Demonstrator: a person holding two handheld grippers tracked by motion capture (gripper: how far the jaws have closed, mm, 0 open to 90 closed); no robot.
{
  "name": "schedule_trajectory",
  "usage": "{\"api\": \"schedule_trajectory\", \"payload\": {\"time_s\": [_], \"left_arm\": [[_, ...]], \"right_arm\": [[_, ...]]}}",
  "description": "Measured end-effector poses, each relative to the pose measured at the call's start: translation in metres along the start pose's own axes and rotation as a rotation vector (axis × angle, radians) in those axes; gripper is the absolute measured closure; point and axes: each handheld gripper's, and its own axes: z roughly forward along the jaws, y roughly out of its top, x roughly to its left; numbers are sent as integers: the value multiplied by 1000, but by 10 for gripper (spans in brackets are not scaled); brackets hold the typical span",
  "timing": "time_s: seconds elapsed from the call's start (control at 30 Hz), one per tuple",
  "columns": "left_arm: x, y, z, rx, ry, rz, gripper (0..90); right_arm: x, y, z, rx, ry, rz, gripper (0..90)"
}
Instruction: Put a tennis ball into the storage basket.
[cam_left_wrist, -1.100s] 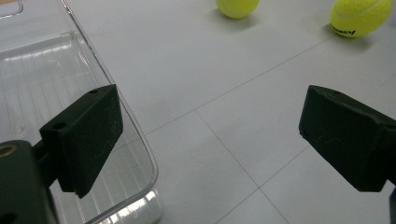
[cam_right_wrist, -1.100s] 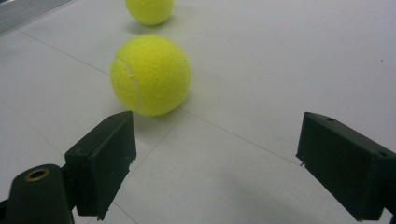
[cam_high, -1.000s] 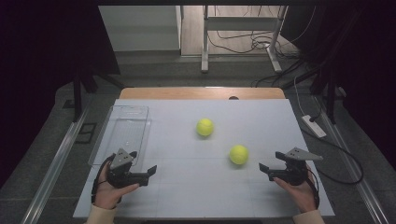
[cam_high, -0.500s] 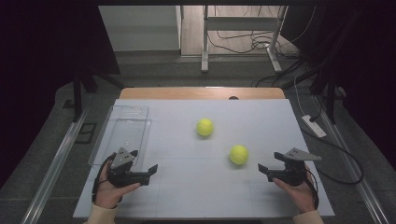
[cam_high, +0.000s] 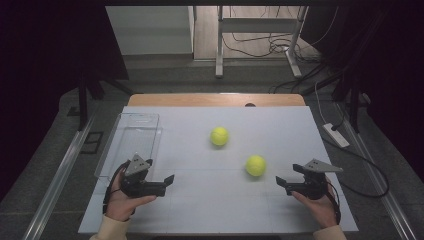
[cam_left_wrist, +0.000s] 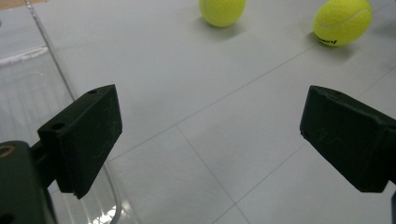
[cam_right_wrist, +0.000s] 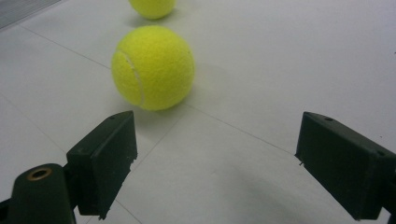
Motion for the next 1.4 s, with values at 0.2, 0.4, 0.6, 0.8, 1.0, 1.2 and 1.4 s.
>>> {"api": "schedule_trajectory", "payload": {"time_s": [0.2, 0.4, 0.6, 0.8, 1.0, 1.2, 1.4], "left_arm": [[-5, 15, 8, 11, -9, 40, 76], [-4, 24, 11, 7, -39, 33, 80], [-5, 31, 18, 22, -14, 37, 80], [-6, 36, 22, 29, -30, 47, 80], [-5, 40, 26, 17, -44, 45, 82], [-11, 47, 31, 39, -35, 80, 82], [-13, 51, 33, 40, -36, 88, 82]], "right_arm": [[-1, -3, -2, -1, -2, 6, 127], [-2, -4, -3, -2, -1, 11, 128], [-3, -4, -2, -6, -1, 10, 130], [-4, -4, 2, 5, -4, 1, 131], [-2, -5, 3, 18, -5, -15, 133], [-2, -6, 2, 14, -5, -11, 135], [0, -6, 1, 14, -1, -15, 135]]}}
